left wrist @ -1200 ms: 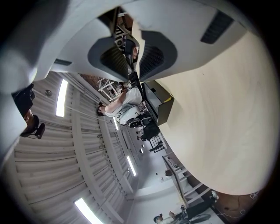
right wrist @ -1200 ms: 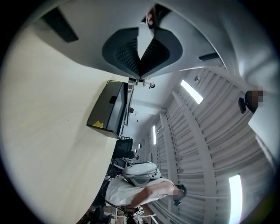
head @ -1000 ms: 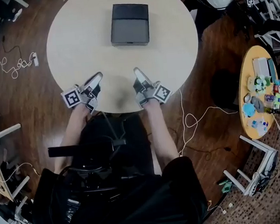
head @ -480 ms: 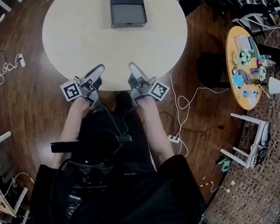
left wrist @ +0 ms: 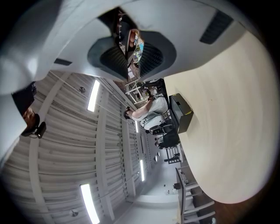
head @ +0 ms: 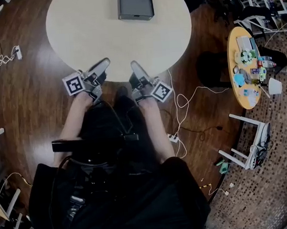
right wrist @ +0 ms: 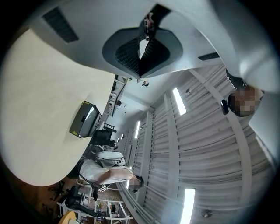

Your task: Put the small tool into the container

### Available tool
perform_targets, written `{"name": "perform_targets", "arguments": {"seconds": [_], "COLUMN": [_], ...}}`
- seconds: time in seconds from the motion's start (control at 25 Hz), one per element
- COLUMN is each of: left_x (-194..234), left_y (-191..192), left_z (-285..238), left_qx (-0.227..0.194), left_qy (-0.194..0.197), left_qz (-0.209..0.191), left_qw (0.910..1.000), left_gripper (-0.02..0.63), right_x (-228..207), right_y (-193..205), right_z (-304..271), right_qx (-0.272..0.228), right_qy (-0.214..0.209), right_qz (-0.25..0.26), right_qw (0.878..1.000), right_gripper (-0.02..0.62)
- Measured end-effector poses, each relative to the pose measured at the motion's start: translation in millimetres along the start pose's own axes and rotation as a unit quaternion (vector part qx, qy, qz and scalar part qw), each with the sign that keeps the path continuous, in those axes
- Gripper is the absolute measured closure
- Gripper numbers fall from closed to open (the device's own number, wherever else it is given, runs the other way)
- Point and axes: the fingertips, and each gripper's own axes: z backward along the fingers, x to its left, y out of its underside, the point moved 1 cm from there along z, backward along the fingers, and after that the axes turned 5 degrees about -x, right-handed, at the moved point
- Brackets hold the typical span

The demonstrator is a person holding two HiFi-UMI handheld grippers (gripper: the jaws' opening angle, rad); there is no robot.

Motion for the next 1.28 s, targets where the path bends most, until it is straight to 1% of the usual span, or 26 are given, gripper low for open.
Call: {"name": "perform_targets", "arguments": {"seconds": [0.12, 0.32, 0.52, 0.84, 1.28], "left_x": [0, -7, -4, -2, -2], "left_y": [-3, -10, 9, 30, 32], "left_z": [-3, -11, -19, -27, -22], "left_qx": [0.001, 0.005, 0.023, 0.034, 0.031], "left_qy": [-0.004, -0.003, -0.012, -0.019, -0.015], "left_qz": [-0.006, -0.018, -0.013, -0.004, 0.002], "left_qw": [1.0, 0.9998, 0.9996, 0.9992, 0.9994], "left_gripper": [0.518, 0.518, 0.518, 0.518, 0.518], "right_x": [-2, 2, -5, -12, -12], "right_y": [3, -4, -9, -8, 4], "right_z": [-4, -11, 2, 18, 17], "right_qx": [0.007, 0.006, -0.002, 0.004, 0.022], "right_qy": [-0.004, -0.015, -0.005, 0.006, 0.013], "right_qz": [0.0, 0.006, -0.005, -0.009, -0.002], "right_qw": [1.0, 1.0, 1.0, 1.0, 1.0], "right_gripper": [0.617, 0.617, 0.617, 0.617, 0.617]}}
